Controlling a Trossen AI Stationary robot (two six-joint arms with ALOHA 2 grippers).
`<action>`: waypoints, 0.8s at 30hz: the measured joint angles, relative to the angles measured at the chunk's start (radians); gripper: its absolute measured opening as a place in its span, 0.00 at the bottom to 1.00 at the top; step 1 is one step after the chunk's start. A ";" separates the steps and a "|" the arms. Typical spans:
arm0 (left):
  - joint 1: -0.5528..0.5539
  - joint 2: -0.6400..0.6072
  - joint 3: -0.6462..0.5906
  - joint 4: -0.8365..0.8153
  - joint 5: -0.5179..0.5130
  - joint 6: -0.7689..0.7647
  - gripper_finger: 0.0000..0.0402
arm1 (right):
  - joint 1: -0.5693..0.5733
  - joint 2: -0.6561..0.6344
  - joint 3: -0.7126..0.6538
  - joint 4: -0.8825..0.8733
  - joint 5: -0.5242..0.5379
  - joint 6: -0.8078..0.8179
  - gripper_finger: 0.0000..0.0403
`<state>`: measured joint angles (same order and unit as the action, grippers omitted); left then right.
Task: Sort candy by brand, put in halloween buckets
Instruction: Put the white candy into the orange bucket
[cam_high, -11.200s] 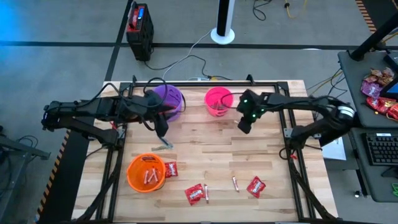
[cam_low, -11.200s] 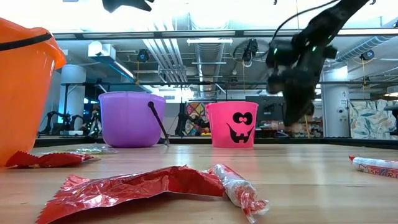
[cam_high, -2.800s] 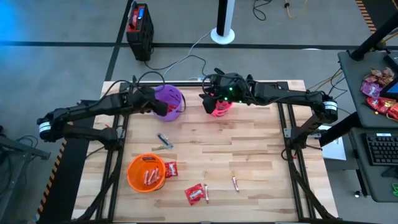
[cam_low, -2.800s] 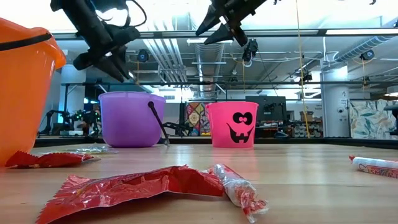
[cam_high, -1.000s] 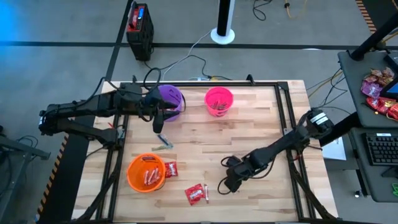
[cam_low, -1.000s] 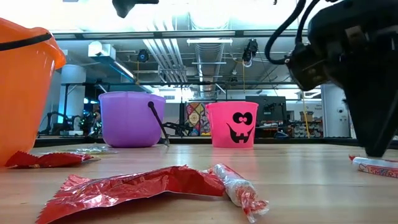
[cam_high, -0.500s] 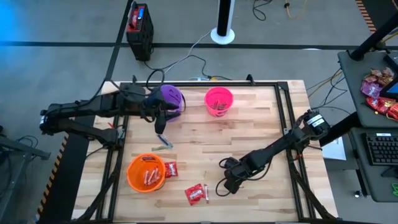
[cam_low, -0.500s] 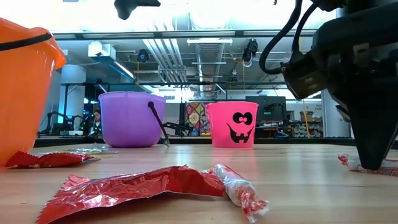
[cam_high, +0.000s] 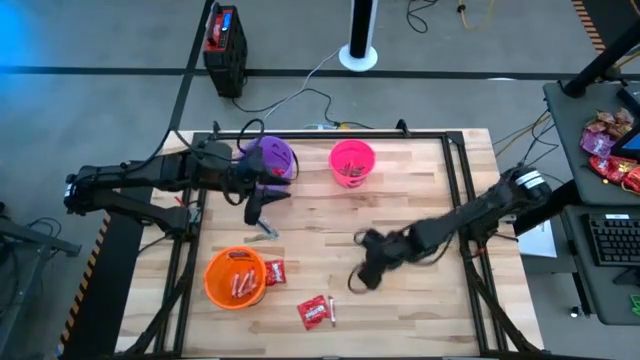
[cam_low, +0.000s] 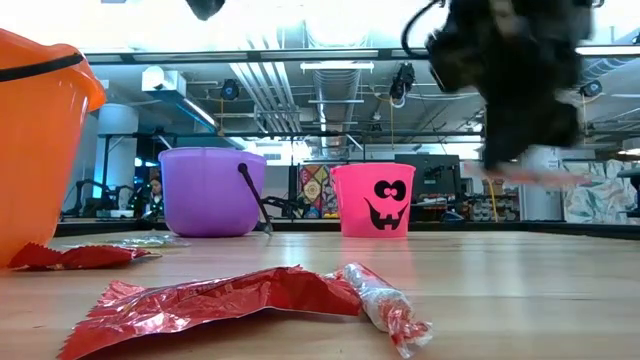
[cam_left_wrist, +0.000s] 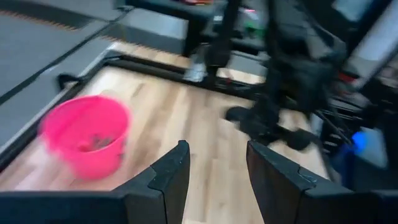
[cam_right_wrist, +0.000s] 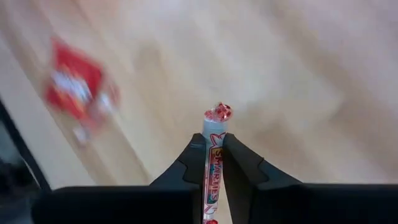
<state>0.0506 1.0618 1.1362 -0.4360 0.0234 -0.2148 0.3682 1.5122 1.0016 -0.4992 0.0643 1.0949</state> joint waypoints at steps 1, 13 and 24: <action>-0.006 0.000 0.000 0.011 0.024 0.009 0.35 | -0.020 -0.028 0.000 0.007 0.027 -0.015 0.06; -0.017 0.000 -0.093 0.259 0.057 0.011 0.35 | -0.287 -0.235 0.001 0.645 0.134 -0.509 0.06; -0.017 0.011 -0.333 0.709 0.025 -0.167 0.35 | -0.430 -0.216 0.019 0.998 -0.082 -0.700 0.06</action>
<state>0.0341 1.0725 0.8029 0.2729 0.0482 -0.3815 -0.0621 1.2959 1.0206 0.4989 -0.0173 0.3950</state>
